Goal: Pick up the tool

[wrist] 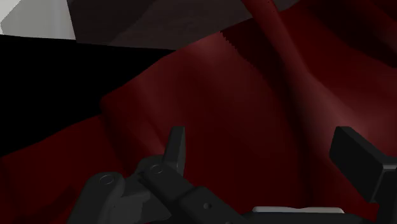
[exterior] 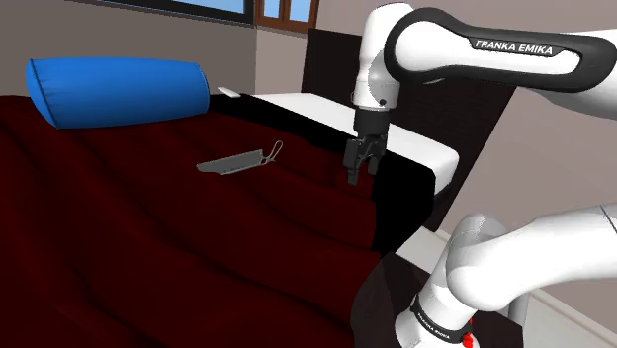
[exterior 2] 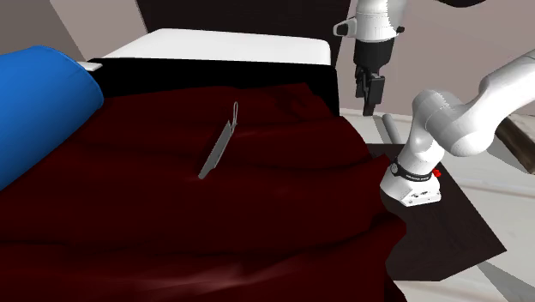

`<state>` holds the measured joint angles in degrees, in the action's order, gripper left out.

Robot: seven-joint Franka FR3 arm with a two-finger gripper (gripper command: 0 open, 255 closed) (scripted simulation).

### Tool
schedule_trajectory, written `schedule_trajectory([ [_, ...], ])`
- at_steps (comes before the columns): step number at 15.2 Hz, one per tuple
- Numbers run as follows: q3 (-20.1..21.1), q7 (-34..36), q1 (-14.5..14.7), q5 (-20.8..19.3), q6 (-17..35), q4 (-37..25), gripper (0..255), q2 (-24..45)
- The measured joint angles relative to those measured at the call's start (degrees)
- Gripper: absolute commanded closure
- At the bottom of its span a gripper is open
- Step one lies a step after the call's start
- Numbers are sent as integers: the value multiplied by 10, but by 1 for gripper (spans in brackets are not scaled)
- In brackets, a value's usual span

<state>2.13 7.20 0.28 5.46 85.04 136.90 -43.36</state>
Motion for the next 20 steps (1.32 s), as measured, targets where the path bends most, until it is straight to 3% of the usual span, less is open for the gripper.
schedule_trajectory([
  [3, -12, -34, 5, -13, 16, -8, 0, 23],
  [11, -76, -255, 39, -67, 100, -82, 0, 168],
  [20, -108, -492, 74, -73, 157, -237, 0, 357],
])
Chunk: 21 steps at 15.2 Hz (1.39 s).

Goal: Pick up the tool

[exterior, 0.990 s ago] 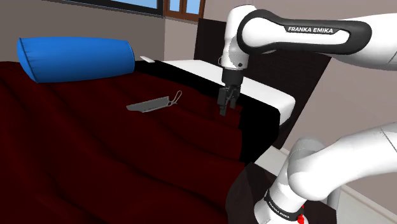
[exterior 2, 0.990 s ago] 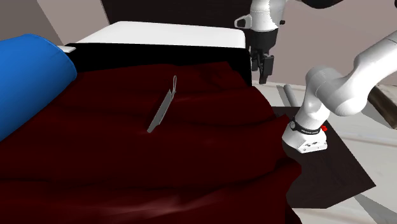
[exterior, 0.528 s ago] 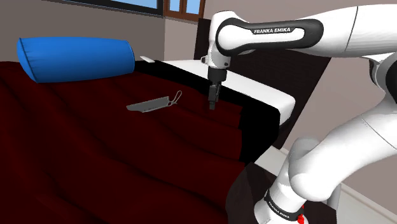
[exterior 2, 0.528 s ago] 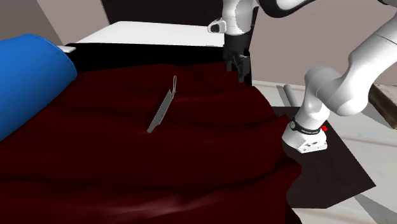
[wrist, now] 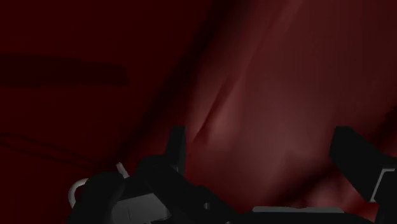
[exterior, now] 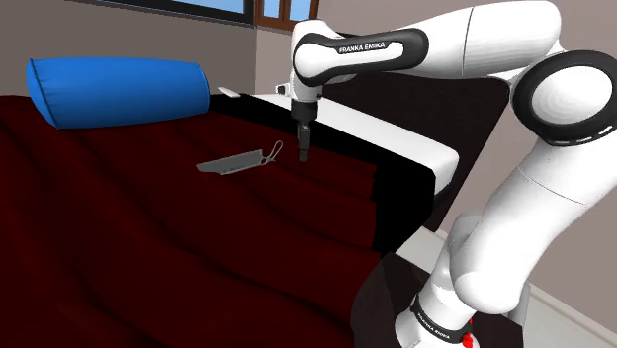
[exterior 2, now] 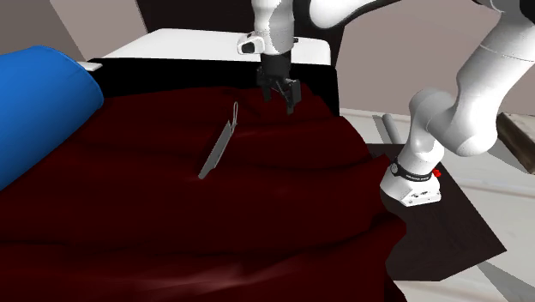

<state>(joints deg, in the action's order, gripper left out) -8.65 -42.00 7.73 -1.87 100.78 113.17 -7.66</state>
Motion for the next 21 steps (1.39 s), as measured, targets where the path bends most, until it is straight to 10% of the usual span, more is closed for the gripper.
schedule_trajectory([
  [13, 36, -288, 22, 22, 7, -289, 0, 256],
  [21, 43, -310, 25, 22, 51, -268, 0, 277],
])
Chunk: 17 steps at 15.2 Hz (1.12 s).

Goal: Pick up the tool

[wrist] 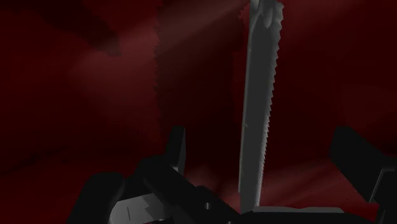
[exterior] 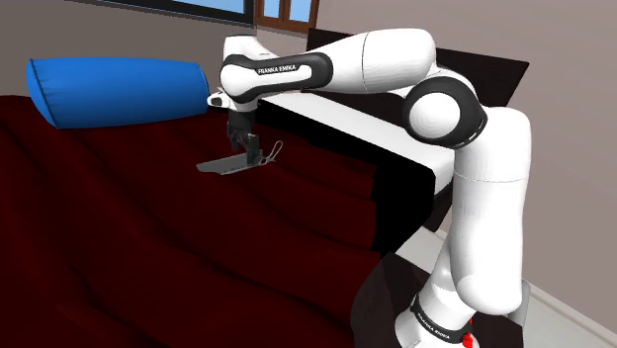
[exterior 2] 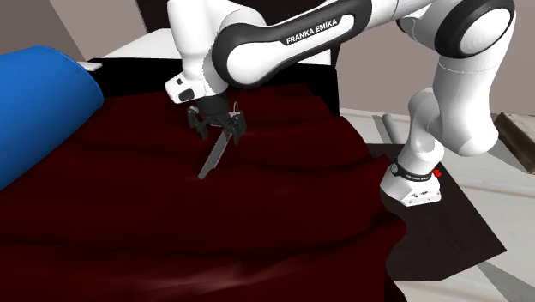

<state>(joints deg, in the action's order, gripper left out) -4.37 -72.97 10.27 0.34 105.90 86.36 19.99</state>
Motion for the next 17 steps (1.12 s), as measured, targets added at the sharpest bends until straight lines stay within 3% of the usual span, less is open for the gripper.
schedule_trajectory([
  [1, 0, 0, 0, 0, 5, 5, 0, -1],
  [2, 0, 0, 0, 0, 7, 7, 255, 0],
  [12, 0, -1, 0, 0, 9, 8, 255, 1],
  [17, -1, -2, -1, 0, -21, -20, 255, -2],
])
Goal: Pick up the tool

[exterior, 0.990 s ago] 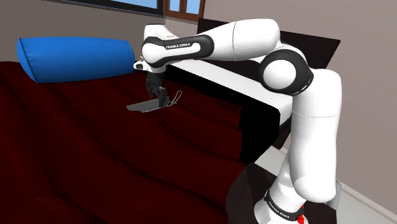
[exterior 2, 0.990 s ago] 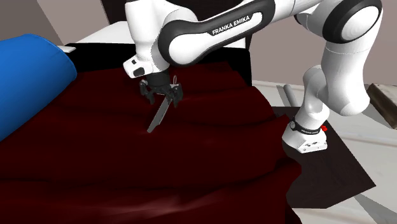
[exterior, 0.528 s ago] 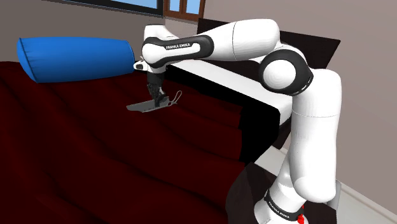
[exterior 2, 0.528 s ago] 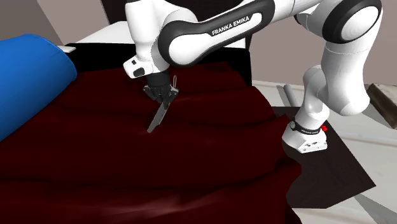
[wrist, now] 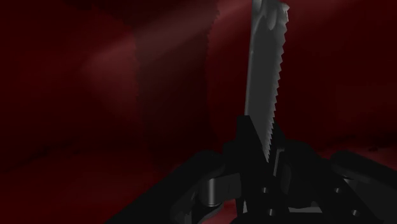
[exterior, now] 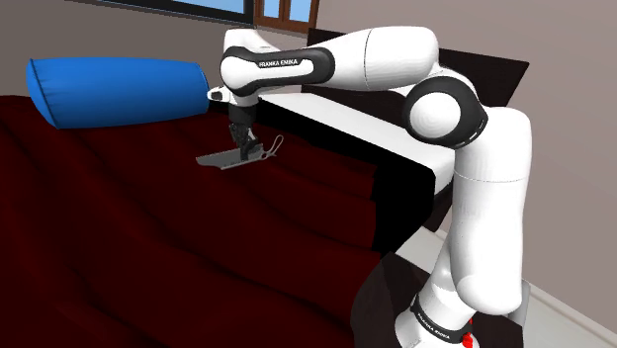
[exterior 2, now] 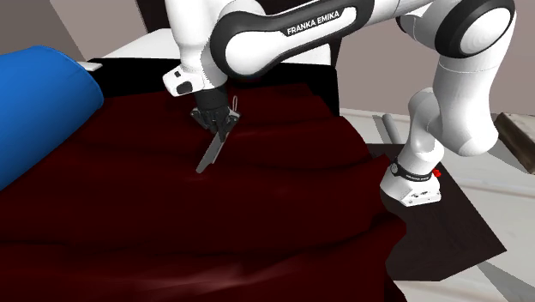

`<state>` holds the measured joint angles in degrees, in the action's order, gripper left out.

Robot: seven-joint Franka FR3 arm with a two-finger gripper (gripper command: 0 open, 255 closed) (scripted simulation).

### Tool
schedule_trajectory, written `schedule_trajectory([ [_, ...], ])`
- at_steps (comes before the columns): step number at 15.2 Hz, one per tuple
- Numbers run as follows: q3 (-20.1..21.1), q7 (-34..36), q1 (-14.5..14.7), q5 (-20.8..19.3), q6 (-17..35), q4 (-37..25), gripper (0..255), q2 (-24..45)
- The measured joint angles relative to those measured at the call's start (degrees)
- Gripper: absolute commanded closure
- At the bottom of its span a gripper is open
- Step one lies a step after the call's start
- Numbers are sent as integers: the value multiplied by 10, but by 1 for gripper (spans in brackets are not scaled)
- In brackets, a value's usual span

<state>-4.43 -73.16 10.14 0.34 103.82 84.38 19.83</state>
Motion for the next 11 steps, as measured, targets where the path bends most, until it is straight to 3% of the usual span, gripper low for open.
schedule_trajectory([
  [11, 0, 0, -1, 0, -83, -87, 255, 4],
])
